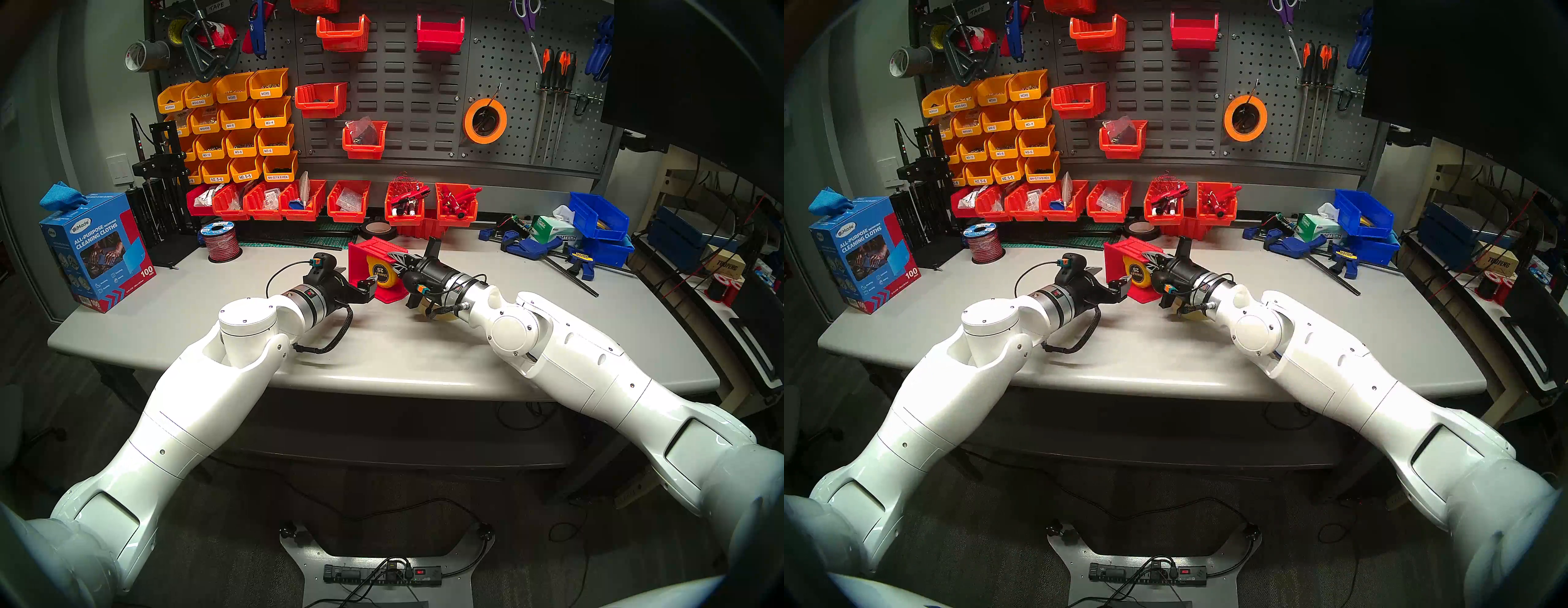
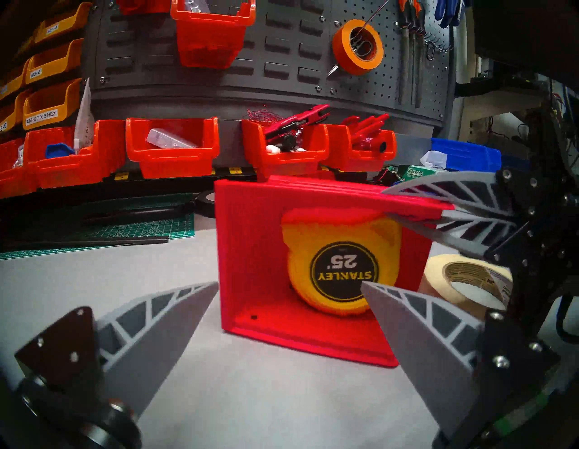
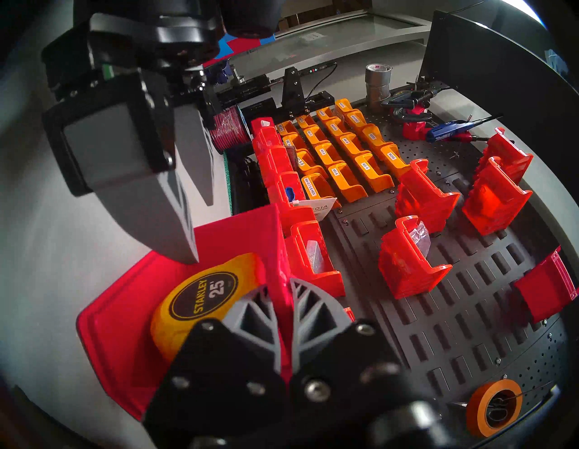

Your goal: Take out tools from the storage box

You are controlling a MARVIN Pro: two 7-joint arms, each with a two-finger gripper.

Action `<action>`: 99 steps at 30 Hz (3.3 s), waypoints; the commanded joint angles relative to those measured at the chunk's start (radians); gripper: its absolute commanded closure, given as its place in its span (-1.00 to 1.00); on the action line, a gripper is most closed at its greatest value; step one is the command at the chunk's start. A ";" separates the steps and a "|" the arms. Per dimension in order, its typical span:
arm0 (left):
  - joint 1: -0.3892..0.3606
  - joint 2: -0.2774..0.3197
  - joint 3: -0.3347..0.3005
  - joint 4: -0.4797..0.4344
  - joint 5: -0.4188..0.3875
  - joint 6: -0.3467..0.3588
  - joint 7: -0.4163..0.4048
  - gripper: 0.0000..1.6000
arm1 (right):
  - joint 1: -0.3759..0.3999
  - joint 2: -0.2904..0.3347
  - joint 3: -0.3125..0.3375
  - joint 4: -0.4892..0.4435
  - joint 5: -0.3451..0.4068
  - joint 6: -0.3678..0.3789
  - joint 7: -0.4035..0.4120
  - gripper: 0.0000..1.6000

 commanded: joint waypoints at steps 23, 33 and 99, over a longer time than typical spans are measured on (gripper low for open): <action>-0.039 -0.035 0.086 0.060 0.131 -0.138 0.025 -1.00 | 0.014 -0.002 0.011 -0.010 -0.004 -0.001 -0.009 1.00; -0.049 -0.054 0.087 0.076 0.128 -0.141 0.028 -1.00 | 0.014 -0.002 0.011 -0.010 -0.005 -0.001 -0.008 1.00; -0.139 -0.169 0.089 0.300 0.170 -0.166 0.016 0.11 | 0.012 -0.003 0.013 -0.010 -0.006 -0.001 -0.008 1.00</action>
